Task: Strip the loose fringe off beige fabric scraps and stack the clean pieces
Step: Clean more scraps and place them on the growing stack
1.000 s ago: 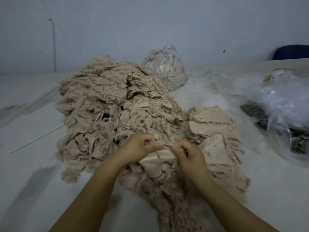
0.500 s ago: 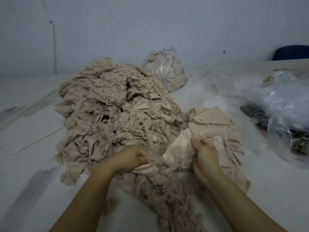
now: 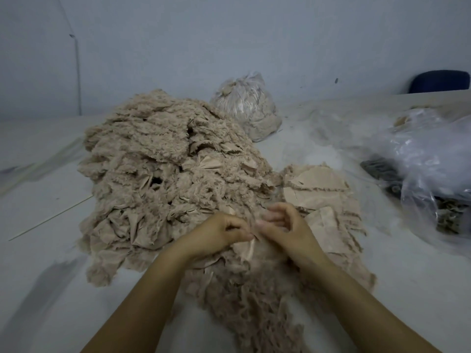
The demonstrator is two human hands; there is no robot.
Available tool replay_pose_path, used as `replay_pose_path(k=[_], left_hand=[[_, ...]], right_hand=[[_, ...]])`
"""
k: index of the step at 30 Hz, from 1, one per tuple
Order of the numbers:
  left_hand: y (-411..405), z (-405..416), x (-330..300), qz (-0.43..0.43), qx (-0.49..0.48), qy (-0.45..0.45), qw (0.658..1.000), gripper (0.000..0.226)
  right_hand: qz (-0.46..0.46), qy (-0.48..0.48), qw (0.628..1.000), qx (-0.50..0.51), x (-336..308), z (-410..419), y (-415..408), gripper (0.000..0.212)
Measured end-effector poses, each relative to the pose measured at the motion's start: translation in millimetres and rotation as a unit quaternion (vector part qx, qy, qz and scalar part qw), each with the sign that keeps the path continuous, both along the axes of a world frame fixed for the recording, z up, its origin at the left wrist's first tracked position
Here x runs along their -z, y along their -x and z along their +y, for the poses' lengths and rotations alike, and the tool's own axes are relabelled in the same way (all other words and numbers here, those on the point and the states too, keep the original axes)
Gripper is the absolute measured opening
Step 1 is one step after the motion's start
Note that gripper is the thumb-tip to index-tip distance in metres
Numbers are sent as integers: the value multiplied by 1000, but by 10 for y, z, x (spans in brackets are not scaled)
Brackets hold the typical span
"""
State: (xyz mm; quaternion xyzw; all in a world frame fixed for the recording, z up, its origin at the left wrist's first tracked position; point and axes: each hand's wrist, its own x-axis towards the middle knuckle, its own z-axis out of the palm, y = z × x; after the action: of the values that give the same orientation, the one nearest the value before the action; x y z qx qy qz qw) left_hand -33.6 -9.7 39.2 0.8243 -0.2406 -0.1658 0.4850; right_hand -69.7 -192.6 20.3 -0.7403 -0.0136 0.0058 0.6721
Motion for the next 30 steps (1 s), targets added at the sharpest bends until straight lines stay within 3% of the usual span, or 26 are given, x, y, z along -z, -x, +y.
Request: replay_pose_path(k=[2, 5, 7, 10, 13, 16, 19, 22, 25, 28, 30], left_hand=[[-6, -53, -29, -8, 35, -25, 999, 13], [-26, -45, -82, -11, 4, 19, 1000, 14], [-55, 36, -79, -20, -88, 78, 993, 17], [-88, 186, -70, -46, -191, 130, 972, 20], [13, 79, -16, 21, -116, 81, 990, 20], [129, -149, 142, 86, -68, 107, 988, 13], [129, -179, 190, 59, -81, 137, 985, 31], [121, -123, 188, 36, -83, 131, 987, 34], [108, -49, 224, 10, -134, 109, 985, 35], [105, -35, 195, -38, -169, 101, 980, 43], [101, -129, 148, -3, -158, 123, 980, 44]], right_hand=[[-52, 147, 984, -81, -60, 25, -39, 68], [-100, 228, 960, -133, -27, 104, -73, 20], [-110, 204, 970, -80, 55, 89, -82, 30], [-97, 88, 991, 25, 87, 29, -65, 36], [-89, -2, 995, 33, 77, 88, -45, 32], [-72, -85, 990, 89, 60, 193, -50, 24], [-96, -74, 977, 175, 101, 134, -98, 26], [-96, -64, 975, 192, 139, 120, -94, 22], [-85, -66, 969, 220, 119, 65, -102, 40], [-63, -10, 979, 195, 82, 7, -124, 48], [-51, 21, 987, 152, 89, 67, -96, 49]])
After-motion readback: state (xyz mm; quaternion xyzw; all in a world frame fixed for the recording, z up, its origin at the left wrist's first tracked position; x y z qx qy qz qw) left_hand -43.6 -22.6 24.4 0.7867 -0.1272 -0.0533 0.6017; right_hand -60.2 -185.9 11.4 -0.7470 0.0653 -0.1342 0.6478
